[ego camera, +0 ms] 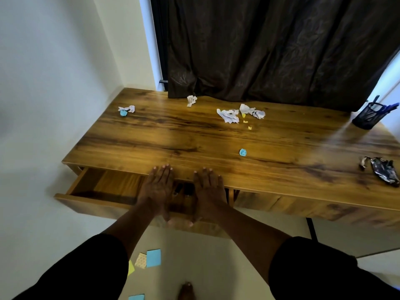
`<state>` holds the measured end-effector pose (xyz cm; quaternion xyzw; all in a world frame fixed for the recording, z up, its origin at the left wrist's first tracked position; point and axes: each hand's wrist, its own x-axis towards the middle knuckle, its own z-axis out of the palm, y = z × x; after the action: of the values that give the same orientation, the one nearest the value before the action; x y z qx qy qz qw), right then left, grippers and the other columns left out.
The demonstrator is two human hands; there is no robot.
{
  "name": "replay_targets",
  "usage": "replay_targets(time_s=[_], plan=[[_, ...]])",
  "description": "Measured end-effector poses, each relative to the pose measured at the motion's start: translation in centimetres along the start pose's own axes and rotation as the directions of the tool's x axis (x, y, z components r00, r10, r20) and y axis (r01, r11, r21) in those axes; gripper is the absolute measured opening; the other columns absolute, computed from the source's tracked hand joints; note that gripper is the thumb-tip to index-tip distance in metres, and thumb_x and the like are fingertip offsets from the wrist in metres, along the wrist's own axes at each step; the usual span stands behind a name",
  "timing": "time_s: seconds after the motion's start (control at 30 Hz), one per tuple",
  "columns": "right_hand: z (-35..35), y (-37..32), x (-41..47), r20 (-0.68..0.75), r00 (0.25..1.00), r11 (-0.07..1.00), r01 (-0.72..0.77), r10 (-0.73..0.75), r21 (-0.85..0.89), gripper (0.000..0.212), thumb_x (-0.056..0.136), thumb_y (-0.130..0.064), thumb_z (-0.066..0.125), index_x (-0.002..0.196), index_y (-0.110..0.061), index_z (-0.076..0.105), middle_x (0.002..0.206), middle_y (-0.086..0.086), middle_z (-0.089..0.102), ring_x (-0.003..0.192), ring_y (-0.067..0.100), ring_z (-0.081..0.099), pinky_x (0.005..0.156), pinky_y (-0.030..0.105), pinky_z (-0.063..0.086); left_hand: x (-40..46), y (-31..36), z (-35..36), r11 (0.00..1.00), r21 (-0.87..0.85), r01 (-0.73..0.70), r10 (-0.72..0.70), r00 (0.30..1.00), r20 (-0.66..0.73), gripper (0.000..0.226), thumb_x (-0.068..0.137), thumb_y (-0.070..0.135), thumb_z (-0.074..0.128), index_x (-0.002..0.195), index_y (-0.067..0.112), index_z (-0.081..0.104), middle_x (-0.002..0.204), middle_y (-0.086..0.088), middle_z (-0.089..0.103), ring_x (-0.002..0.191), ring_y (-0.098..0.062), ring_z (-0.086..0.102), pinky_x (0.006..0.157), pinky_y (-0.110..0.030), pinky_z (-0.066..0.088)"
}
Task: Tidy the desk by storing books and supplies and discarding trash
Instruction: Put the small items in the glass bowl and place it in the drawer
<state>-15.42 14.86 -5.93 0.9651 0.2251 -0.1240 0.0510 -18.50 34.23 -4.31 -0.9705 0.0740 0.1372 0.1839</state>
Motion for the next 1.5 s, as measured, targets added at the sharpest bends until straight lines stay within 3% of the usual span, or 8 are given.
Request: replay_targets(time_s=[0.2, 0.33, 0.57, 0.7, 0.8, 1.07, 1.3, 1.5], plan=[[-1.1, 1.0, 1.3, 0.038, 0.999, 0.999, -0.036, 0.037, -0.022, 0.156, 0.054, -0.083, 0.078, 0.160, -0.013, -0.013, 0.165, 0.026, -0.013, 0.152, 0.050, -0.008, 0.122, 0.065, -0.001, 1.8, -0.2, -1.2, 1.000, -0.013, 0.000, 0.000, 0.999, 0.045, 0.152, 0.065, 0.084, 0.068, 0.157, -0.002, -0.018, 0.168, -0.022, -0.010, 0.156, -0.036, -0.009, 0.127, -0.051, -0.006], [-1.8, 0.9, 1.9, 0.061, 0.998, 0.997, -0.019, 0.024, -0.068, 0.150, 0.055, -0.080, 0.080, 0.161, -0.010, 0.000, 0.164, 0.029, 0.003, 0.150, 0.053, 0.009, 0.121, 0.062, 0.019, 2.2, -0.2, -1.8, 0.999, -0.053, -0.003, 0.005, 0.999, 0.047, 0.144, 0.069, 0.079, 0.071, 0.159, 0.000, -0.009, 0.169, -0.021, -0.001, 0.157, -0.035, 0.000, 0.128, -0.047, -0.005], [-3.2, 1.7, 2.3, -0.023, 1.000, 0.998, 0.014, -0.016, -0.064, 0.109, 0.066, -0.075, 0.077, 0.146, -0.015, 0.034, 0.140, 0.019, 0.039, 0.125, 0.039, 0.046, 0.092, 0.046, 0.050, 3.3, 0.1, -2.1, 0.988, -0.152, 0.033, -0.028, 0.999, 0.032, 0.116, 0.078, 0.065, 0.074, 0.159, 0.007, 0.015, 0.164, -0.017, 0.023, 0.152, -0.031, 0.024, 0.126, -0.041, 0.018], [-4.0, 1.7, 2.9, -0.038, 0.999, 0.996, 0.027, -0.030, -0.083, 0.092, 0.072, -0.069, 0.076, 0.138, -0.017, 0.039, 0.131, 0.017, 0.043, 0.113, 0.036, 0.054, 0.081, 0.044, 0.052, 3.9, 0.2, -3.0, 0.985, -0.168, 0.045, -0.039, 0.999, 0.035, 0.095, 0.084, 0.058, 0.072, 0.155, 0.009, 0.031, 0.157, -0.012, 0.038, 0.146, -0.028, 0.036, 0.118, -0.038, 0.034], [-4.0, 1.8, 3.2, -0.064, 0.997, 0.997, 0.037, -0.041, -0.068, 0.088, 0.074, -0.065, 0.077, 0.138, -0.018, 0.039, 0.129, 0.016, 0.045, 0.109, 0.035, 0.056, 0.080, 0.043, 0.053, 4.1, 0.4, -3.8, 0.987, -0.148, 0.061, -0.063, 0.998, -0.008, 0.071, 0.085, 0.053, 0.073, 0.140, 0.015, 0.051, 0.136, -0.006, 0.057, 0.126, -0.023, 0.054, 0.102, -0.034, 0.046], [-4.4, 2.1, 4.1, -0.153, 0.986, 0.997, 0.060, -0.068, -0.057, 0.067, 0.083, -0.057, 0.073, 0.130, -0.015, 0.049, 0.122, 0.013, 0.053, 0.100, 0.031, 0.062, 0.074, 0.039, 0.051, 5.2, 1.0, -5.4, 0.995, -0.103, 0.019, -0.031, 0.993, -0.115, 0.023, 0.094, 0.033, 0.065, 0.114, 0.022, 0.066, 0.117, -0.001, 0.071, 0.108, -0.023, 0.067, 0.087, -0.032, 0.049], [-5.0, 2.1, 4.5, -0.133, 0.984, 0.992, 0.113, -0.120, -0.057, 0.058, 0.088, -0.054, 0.066, 0.129, -0.015, 0.052, 0.120, 0.015, 0.057, 0.093, 0.030, 0.065, 0.070, 0.037, 0.051, 7.5, 3.5, -6.7, 0.992, -0.008, 0.123, -0.122, 0.991, 0.052, 0.016, 0.095, 0.018, 0.062, 0.109, 0.016, 0.069, 0.104, -0.003, 0.072, 0.093, -0.028, 0.072, 0.077, -0.043, 0.061], [-4.8, 2.0, 4.6, -0.155, 0.979, 0.990, 0.125, -0.133, -0.062, 0.051, 0.092, -0.049, 0.066, 0.127, -0.013, 0.056, 0.114, 0.013, 0.060, 0.092, 0.028, 0.065, 0.072, 0.039, 0.054, 8.8, 3.7, -6.8, 0.993, 0.044, 0.105, -0.109, 0.989, 0.104, 0.018, 0.098, 0.019, 0.059, 0.107, 0.010, 0.071, 0.102, -0.011, 0.074, 0.088, -0.035, 0.074, 0.071, -0.049, 0.063]])
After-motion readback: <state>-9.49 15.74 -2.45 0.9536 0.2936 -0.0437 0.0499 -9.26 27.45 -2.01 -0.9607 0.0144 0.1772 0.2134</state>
